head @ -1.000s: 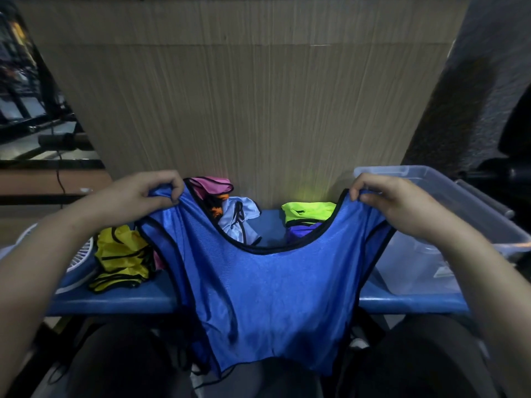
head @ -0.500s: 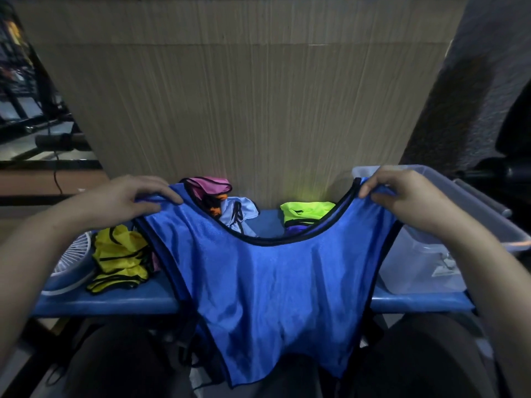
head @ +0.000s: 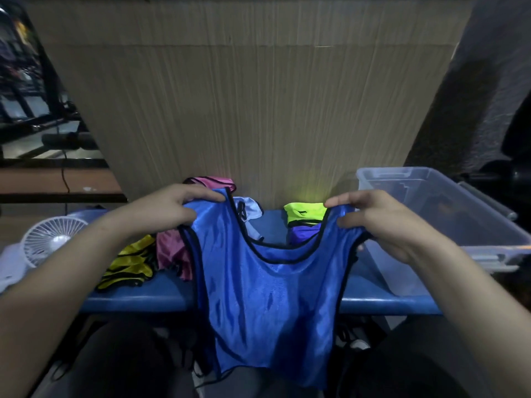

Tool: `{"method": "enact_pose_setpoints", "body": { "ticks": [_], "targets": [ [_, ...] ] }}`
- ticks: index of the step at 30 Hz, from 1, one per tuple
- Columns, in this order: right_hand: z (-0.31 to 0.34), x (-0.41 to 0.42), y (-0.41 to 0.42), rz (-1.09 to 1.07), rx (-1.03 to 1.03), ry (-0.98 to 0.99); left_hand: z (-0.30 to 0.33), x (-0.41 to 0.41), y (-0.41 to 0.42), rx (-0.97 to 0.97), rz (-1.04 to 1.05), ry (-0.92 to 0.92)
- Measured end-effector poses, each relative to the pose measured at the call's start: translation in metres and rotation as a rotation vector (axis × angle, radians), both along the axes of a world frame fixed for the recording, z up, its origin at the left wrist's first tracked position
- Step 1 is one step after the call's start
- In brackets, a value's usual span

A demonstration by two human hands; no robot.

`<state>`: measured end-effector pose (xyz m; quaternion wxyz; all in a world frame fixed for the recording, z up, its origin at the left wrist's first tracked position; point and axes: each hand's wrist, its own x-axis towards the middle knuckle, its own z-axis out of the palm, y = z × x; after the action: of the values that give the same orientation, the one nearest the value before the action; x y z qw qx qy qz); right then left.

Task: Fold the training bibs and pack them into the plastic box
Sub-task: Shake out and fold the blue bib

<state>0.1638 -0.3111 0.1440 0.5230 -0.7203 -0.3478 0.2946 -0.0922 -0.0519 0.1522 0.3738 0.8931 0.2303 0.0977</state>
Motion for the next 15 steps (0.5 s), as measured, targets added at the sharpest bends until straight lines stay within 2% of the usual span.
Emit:
{"method": "enact_pose_setpoints", "body": {
  "ticks": [7, 15],
  "targets": [
    [-0.002, -0.051, 0.009, 0.07, 0.193, 0.378, -0.005, 0.021, -0.045, -0.03, -0.042, -0.026],
    [-0.005, -0.096, 0.03, 0.164, 0.25, 0.39, -0.004, 0.039, -0.08, 0.055, -0.152, -0.035]
  ]
}}
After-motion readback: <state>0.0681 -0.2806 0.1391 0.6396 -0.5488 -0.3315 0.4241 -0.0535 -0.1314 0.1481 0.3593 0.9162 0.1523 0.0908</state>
